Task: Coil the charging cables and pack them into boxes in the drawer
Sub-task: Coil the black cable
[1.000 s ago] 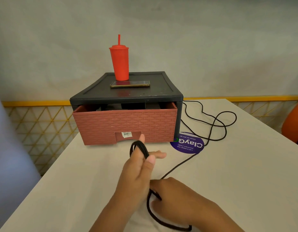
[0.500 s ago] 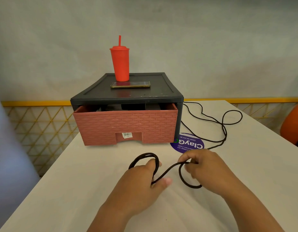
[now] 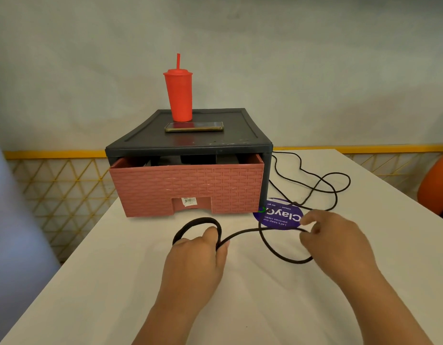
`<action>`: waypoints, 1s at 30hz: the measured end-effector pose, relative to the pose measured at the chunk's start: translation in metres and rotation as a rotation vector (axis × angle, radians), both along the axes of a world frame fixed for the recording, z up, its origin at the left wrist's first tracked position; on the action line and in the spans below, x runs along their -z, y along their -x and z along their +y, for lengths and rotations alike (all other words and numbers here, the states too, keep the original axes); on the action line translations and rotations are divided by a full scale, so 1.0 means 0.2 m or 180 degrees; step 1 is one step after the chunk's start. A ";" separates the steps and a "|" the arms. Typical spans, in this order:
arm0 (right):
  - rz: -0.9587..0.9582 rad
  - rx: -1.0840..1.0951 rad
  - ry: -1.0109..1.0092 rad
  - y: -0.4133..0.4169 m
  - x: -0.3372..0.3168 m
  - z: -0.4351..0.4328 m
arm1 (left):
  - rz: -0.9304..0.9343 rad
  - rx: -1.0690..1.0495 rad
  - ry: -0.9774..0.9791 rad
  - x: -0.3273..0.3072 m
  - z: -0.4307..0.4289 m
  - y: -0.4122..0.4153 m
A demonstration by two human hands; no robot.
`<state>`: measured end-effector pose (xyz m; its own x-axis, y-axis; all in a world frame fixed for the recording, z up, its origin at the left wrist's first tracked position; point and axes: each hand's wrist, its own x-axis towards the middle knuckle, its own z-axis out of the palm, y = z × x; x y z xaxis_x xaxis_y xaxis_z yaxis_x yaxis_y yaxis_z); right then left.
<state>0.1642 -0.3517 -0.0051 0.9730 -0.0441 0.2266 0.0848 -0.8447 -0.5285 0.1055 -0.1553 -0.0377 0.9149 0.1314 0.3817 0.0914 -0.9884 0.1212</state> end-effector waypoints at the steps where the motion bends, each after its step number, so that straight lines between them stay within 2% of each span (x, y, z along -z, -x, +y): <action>1: -0.0229 0.0186 0.0123 0.00 -0.01 0.00 | -0.0020 0.0009 0.0029 0.00 0.00 0.00; 4: -0.0763 0.0523 0.0323 -0.01 -0.01 -0.04 | -0.0105 0.0155 0.0128 0.01 0.01 0.01; 8: -0.1413 0.0936 -0.0085 -0.07 -0.01 -0.16 | -0.0100 0.0350 0.0497 -0.01 0.02 0.03; 10: -0.1726 0.0911 -0.0218 -0.09 0.00 -0.19 | 0.0049 0.0559 0.1152 -0.01 0.02 0.04; 15: -0.2474 0.0518 0.0025 -0.14 0.09 -0.14 | 0.0767 0.1265 0.3679 -0.01 0.03 0.04; 21: -0.2969 0.0301 0.0264 -0.22 0.17 -0.16 | 0.1483 0.2720 0.5381 -0.03 0.11 0.08; 23: -0.2924 0.0256 0.0342 -0.25 0.20 -0.16 | 0.1772 0.3411 0.5710 -0.02 0.11 0.07; 25: -0.2890 0.0221 0.0367 -0.28 0.21 -0.18 | 0.1937 0.3804 0.5932 -0.02 0.11 0.06; 27: -0.2934 0.0202 0.0398 -0.32 0.21 -0.21 | 0.1934 0.3735 0.5897 -0.01 0.11 0.05; 30: -0.3154 0.0072 0.0727 -0.41 0.17 -0.26 | 0.2081 0.3273 0.5669 -0.02 0.09 0.07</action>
